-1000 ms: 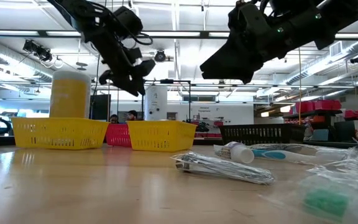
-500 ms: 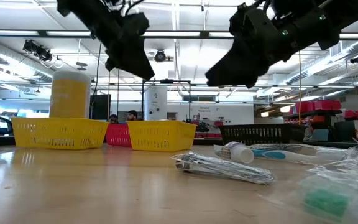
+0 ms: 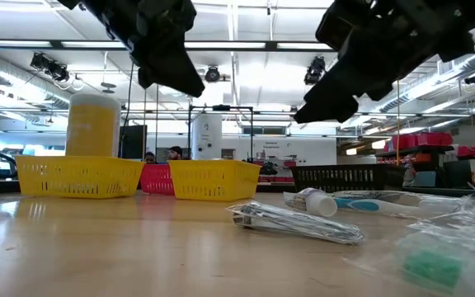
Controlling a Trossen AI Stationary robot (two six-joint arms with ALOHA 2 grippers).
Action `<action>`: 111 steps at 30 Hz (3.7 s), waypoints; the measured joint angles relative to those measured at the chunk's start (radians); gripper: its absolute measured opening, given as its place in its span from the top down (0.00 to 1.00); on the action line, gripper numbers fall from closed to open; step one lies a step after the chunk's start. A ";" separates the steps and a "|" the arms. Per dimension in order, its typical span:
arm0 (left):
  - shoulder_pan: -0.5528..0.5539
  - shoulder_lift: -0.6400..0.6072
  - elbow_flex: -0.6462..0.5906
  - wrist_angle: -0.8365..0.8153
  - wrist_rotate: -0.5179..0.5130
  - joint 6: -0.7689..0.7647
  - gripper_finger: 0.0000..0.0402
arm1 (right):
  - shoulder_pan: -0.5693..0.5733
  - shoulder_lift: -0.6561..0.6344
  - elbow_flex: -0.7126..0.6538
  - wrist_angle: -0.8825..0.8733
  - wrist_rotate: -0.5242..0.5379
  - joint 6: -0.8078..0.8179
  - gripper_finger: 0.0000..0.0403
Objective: Pick & Place Travel size toiletries
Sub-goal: Put the silver nail cutter into the right yellow bin
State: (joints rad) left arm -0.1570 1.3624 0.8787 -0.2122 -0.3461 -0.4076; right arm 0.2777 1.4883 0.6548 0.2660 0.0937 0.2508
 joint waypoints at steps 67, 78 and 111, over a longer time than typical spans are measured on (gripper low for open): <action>-0.505 0.124 0.001 -0.500 0.412 -0.601 0.47 | 0.084 0.000 0.000 -0.195 0.008 0.047 0.57; -0.583 0.257 0.000 -0.522 0.446 -0.608 0.47 | 0.084 0.000 0.000 -0.195 0.008 0.047 0.59; -0.581 0.274 0.002 -0.474 0.407 -0.739 0.81 | 0.083 0.000 0.000 -0.188 0.009 -0.043 0.62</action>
State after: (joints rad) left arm -0.7380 1.6367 0.8803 -0.6862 0.0609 -1.1468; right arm 0.3607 1.4887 0.6545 0.0784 0.1028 0.2076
